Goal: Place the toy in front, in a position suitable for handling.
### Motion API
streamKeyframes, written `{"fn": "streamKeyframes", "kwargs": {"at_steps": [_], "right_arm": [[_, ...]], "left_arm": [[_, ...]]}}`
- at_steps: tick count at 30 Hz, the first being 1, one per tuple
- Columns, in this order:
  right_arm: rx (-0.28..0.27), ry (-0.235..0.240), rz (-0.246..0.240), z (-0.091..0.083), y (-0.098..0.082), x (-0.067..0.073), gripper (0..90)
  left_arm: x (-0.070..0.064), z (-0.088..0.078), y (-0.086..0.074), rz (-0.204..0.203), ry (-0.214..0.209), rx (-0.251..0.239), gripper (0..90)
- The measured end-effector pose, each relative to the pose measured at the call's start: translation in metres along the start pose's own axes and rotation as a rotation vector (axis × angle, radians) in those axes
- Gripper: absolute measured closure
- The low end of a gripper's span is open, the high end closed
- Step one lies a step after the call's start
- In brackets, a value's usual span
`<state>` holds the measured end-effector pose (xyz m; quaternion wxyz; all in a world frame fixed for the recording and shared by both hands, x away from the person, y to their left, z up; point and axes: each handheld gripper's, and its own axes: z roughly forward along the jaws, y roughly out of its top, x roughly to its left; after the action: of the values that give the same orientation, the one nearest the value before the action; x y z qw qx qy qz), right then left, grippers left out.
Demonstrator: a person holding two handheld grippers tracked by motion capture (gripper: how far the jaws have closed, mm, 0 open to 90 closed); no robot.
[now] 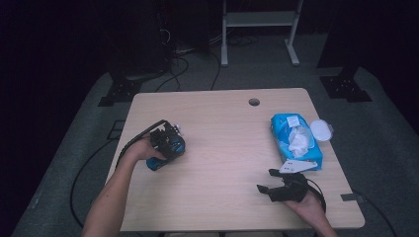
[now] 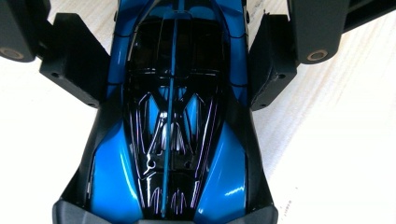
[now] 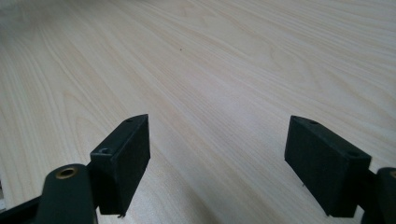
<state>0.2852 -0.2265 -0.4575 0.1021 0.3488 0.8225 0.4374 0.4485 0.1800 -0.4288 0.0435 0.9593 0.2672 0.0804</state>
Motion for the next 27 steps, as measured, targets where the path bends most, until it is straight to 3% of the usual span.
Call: {"fn": "streamKeyframes", "kwargs": {"at_steps": [9, 17, 27], "right_arm": [[-0.005, 0.0, 0.001, -0.001, 0.0, -0.001, 21.5], [-0.01, -0.001, 0.004, -0.003, 0.0, -0.002, 21.5], [-0.005, -0.001, 0.004, -0.004, -0.001, -0.002, 21.5]], "left_arm": [[0.001, 0.007, 0.0, -0.004, -0.016, -0.005, 27.2], [0.007, 0.009, -0.005, -0.031, -0.062, -0.018, 27.0], [0.014, 0.009, -0.01, -0.033, -0.107, -0.014, 26.8]]}}
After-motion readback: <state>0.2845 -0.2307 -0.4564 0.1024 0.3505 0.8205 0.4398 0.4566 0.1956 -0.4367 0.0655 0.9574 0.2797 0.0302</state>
